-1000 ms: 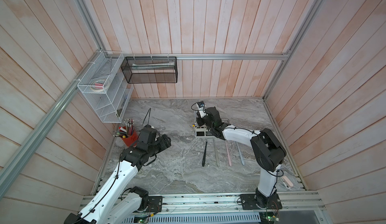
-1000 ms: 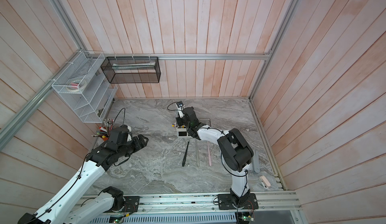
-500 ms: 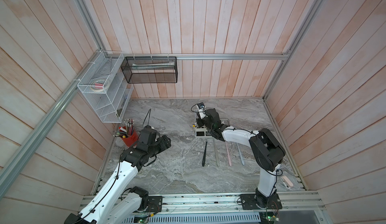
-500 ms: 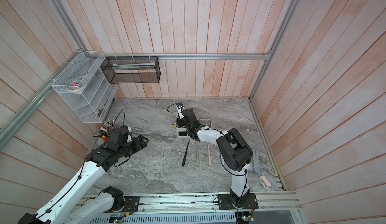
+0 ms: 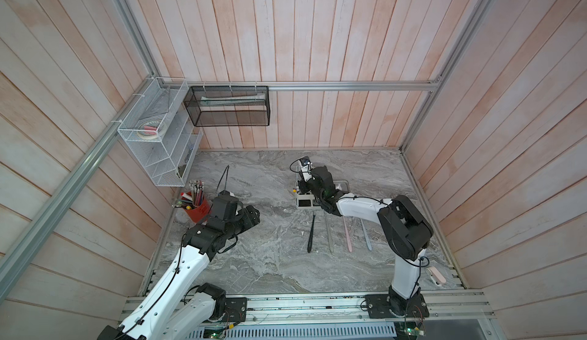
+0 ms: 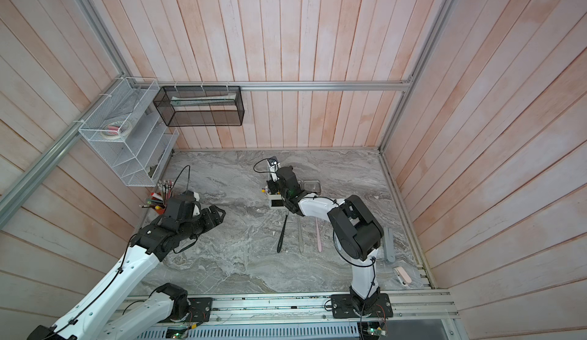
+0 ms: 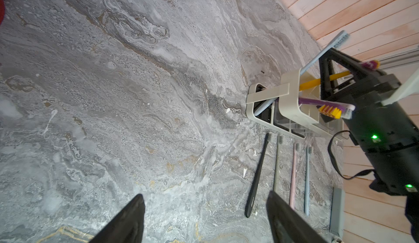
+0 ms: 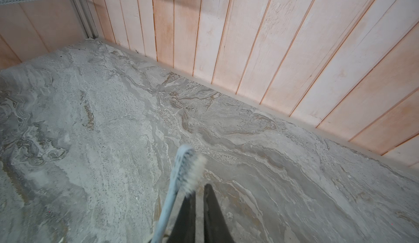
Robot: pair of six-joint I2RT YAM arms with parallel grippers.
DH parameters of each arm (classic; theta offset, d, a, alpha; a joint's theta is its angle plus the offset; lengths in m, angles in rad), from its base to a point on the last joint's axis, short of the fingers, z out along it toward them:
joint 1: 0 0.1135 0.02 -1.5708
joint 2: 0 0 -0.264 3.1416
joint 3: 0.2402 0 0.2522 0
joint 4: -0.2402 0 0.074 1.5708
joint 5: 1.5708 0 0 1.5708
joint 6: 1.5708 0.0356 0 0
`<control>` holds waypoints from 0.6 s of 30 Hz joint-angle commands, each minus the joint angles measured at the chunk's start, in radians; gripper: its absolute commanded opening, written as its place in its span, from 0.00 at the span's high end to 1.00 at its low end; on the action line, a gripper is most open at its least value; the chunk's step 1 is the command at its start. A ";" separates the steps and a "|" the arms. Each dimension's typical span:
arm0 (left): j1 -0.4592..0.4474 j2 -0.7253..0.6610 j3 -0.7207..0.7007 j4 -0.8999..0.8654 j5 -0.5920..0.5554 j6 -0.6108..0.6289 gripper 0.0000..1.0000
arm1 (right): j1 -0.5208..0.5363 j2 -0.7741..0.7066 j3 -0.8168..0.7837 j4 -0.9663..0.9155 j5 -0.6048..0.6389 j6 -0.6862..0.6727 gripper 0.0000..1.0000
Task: Place the toothbrush into the toothbrush holder
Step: Place the toothbrush in the toothbrush holder.
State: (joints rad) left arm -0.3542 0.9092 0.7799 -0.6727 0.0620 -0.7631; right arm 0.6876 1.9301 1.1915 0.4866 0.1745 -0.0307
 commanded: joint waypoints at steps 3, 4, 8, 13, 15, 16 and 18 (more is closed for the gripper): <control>0.003 -0.005 -0.016 0.012 -0.008 0.002 0.15 | 0.009 0.016 -0.014 -0.007 0.018 -0.011 0.97; 0.003 -0.004 -0.017 0.010 -0.008 0.002 0.15 | 0.009 0.018 -0.012 -0.011 0.018 -0.012 0.95; 0.003 -0.006 -0.018 0.011 -0.008 0.004 0.15 | 0.010 0.015 -0.025 -0.005 0.020 -0.008 0.82; 0.003 -0.002 -0.017 0.015 -0.005 0.004 0.15 | 0.012 0.006 -0.033 -0.003 0.026 -0.005 0.75; 0.003 0.000 -0.016 0.015 -0.002 0.002 0.15 | 0.012 0.001 -0.035 -0.002 0.026 -0.005 0.73; 0.003 0.001 -0.016 0.014 -0.002 0.003 0.15 | 0.013 -0.001 -0.036 0.000 0.027 -0.006 0.72; 0.003 0.000 -0.012 0.015 -0.001 0.002 0.15 | 0.013 -0.006 -0.036 0.000 0.028 -0.008 0.70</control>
State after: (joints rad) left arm -0.3542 0.9096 0.7795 -0.6724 0.0628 -0.7631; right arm 0.6926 1.9301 1.1603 0.4854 0.1860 -0.0315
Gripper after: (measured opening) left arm 0.849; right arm 0.292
